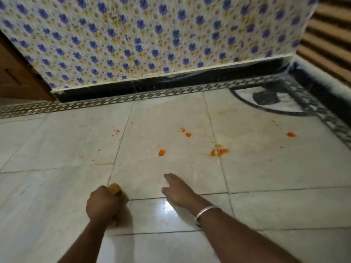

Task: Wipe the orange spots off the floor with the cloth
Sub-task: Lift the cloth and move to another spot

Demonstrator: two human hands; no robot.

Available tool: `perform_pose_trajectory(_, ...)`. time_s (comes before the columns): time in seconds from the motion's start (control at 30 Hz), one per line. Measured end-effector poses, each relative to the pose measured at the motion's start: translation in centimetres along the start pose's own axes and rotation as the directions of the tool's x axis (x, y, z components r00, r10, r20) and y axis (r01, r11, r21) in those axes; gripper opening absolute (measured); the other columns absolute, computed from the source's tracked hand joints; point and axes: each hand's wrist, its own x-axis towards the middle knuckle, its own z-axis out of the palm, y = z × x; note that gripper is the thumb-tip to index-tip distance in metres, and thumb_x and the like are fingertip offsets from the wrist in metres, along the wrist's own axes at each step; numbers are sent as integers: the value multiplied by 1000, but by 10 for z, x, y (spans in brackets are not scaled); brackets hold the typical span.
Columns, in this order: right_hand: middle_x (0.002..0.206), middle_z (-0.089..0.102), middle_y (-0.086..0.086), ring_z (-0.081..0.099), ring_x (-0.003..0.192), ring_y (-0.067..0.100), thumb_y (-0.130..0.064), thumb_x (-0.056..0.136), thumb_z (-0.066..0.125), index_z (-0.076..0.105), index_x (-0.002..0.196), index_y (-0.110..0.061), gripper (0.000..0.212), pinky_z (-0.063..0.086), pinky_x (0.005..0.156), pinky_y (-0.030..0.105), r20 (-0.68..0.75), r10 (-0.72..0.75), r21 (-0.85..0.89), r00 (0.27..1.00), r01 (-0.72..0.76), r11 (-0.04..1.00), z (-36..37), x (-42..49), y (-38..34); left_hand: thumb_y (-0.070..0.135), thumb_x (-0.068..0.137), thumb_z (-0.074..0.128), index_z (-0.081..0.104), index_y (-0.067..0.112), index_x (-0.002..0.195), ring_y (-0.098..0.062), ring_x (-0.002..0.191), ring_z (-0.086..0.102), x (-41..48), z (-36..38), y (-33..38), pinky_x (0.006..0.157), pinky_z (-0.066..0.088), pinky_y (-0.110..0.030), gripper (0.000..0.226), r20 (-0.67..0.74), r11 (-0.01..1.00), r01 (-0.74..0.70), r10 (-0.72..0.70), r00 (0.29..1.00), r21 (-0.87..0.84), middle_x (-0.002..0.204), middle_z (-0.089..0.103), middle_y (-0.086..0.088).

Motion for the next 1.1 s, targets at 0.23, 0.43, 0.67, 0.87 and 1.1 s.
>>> perform_pose_trajectory(0.23,125,67,21,67,88,22,-34,93,71,61,118,-8,37,59,68,30,72,71,783,995,-100,614,-135,-27,-29,14,99,59,67,4,82,-25,53,64,-40,-22,189,48,51,-28,22,400,465,227,317,860,-856,71,68,-16)
perform_pose_trajectory(0.43,106,72,15,69,91,29,-28,97,66,64,110,-8,24,60,79,43,-173,143,848,974,73,525,-290,-104,-46,43,100,56,70,14,124,-26,84,76,-85,-64,334,62,59,-32,40,393,372,162,714,580,-914,105,78,-12)
perform_pose_trajectory(0.67,133,60,24,62,107,37,-17,102,51,54,132,-5,32,52,75,41,-434,330,858,838,272,437,-345,-126,-46,18,93,75,59,17,115,-36,87,71,-121,-63,437,56,56,-40,27,297,509,-34,553,778,-860,102,70,-15)
perform_pose_trajectory(0.87,132,64,16,66,113,34,-12,101,59,51,142,-14,42,55,100,52,-478,288,641,829,106,760,-350,-117,-29,26,94,73,71,15,123,-33,103,70,-114,-26,432,94,58,-50,31,99,527,-197,481,871,-827,114,74,-11)
perform_pose_trajectory(1.1,127,67,10,68,107,29,-16,101,61,54,139,-15,38,60,88,46,-672,321,547,667,155,823,-392,-158,-9,36,97,69,70,24,105,-24,102,71,-156,-22,472,97,57,-45,15,73,289,-201,717,693,-936,108,75,-3)
